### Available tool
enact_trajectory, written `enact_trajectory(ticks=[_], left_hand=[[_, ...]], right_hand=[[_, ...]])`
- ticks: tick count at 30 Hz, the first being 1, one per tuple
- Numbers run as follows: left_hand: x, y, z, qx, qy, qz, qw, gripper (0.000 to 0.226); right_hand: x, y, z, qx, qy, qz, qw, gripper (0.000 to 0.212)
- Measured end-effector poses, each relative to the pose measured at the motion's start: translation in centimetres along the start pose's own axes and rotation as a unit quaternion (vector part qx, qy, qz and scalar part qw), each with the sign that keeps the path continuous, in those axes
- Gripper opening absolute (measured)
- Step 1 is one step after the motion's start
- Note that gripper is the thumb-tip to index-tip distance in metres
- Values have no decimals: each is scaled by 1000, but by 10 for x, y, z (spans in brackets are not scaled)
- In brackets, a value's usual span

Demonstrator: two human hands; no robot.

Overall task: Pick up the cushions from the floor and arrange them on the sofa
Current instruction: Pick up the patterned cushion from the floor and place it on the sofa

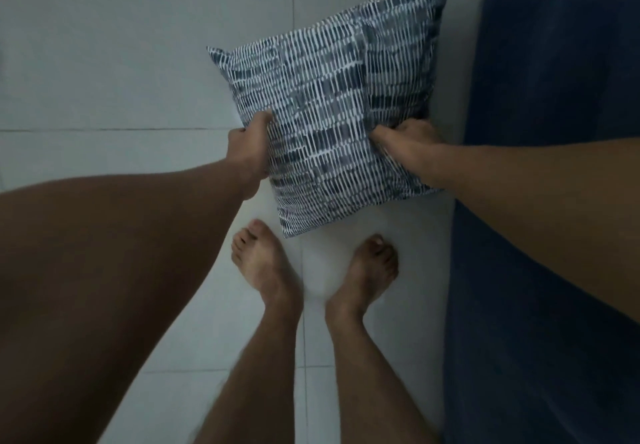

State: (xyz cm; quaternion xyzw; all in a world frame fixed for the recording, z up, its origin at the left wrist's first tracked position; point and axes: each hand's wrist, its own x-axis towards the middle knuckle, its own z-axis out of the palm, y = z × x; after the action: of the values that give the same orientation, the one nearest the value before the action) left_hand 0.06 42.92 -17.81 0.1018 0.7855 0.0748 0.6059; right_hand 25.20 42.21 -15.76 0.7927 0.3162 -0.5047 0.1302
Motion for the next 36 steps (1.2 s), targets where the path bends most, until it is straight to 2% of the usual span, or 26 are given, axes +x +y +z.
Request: enact_trajectory(ticks=[2,4,7,9,13,15,19,22,26,29,31,33,36], left_hand=[[13,-3,-6,-5,11,7,1000,109],[12,1,-11,-7,42,20,999,111],[8,5,-18,3,69,41,997,101],[1,6,-23,0,72,45,996,98],[-22,8,-32,-39,59,31,997,78],[-37,10,-37,-44,48,33,997,72],[-64,24,-55,-52,38,34,997,90],[-93,45,-68,-52,35,49,997,79],[-135,78,-82,-54,36,70,995,63],[-167,103,-92,-68,32,72,995,63],[-189,118,-99,-74,34,80,993,64],[-217,132,-104,-75,33,88,993,57],[-257,151,-112,-68,30,110,991,61]], right_hand=[[1,0,5,97,-13,3,995,95],[3,0,6,140,-23,41,989,123],[1,-3,8,203,-91,58,973,155],[0,-1,12,218,-110,54,968,162],[-20,-2,14,238,-79,43,967,134],[-35,-5,10,254,-81,44,963,127],[-70,-20,-9,245,-72,11,967,151],[-94,-33,-32,239,-59,-5,969,156],[-130,-56,-62,250,-40,-35,967,147],[-160,-77,-85,252,-25,-46,966,121],[-180,-87,-98,242,-8,-50,969,111],[-200,-98,-114,240,4,-56,969,110],[-233,-115,-139,234,16,-77,969,114]])
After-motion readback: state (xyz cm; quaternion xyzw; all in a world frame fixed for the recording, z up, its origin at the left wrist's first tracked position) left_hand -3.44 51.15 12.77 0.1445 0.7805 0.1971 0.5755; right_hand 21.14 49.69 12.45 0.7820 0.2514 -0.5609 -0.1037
